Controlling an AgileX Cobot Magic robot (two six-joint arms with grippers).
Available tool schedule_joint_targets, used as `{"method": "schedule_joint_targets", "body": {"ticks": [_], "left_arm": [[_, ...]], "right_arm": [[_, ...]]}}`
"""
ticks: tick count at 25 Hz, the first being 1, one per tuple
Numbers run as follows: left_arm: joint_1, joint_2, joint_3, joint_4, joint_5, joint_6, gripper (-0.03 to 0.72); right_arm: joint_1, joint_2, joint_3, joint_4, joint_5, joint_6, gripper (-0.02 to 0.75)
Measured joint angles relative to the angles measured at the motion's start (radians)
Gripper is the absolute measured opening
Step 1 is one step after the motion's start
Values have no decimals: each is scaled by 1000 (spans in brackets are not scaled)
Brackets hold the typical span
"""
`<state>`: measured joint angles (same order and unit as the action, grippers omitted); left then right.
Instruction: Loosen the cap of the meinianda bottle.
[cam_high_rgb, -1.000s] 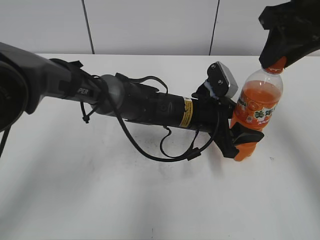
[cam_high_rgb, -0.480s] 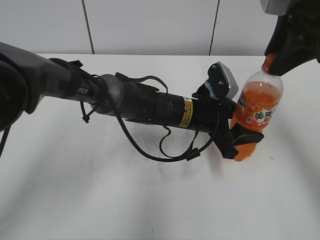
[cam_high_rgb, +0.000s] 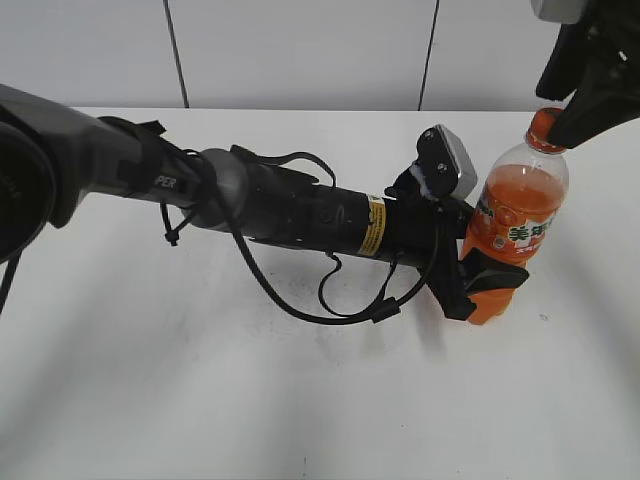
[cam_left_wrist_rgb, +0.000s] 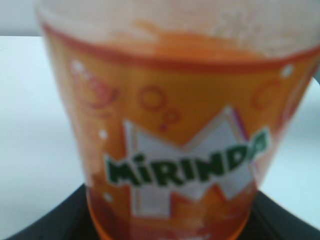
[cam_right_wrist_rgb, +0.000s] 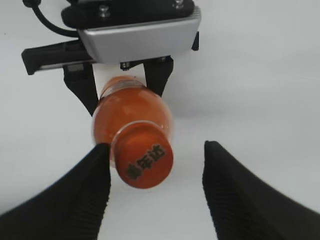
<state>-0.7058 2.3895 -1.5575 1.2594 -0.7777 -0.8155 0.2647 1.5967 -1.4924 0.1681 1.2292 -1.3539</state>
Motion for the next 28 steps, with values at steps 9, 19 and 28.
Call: {"method": "schedule_joint_targets", "body": {"ticks": [9,19,28], "left_arm": [[0,0,0,4,-4,0,405],[0,0,0,5,-4,0,405],[0,0,0,5,-5,0,405]], "right_arm": [[0,-46,-2,57,-3,334,464],[0,-50,-2,-33,-3,1260,464],[0,-38,24,-28,-4,1316,465]]}}
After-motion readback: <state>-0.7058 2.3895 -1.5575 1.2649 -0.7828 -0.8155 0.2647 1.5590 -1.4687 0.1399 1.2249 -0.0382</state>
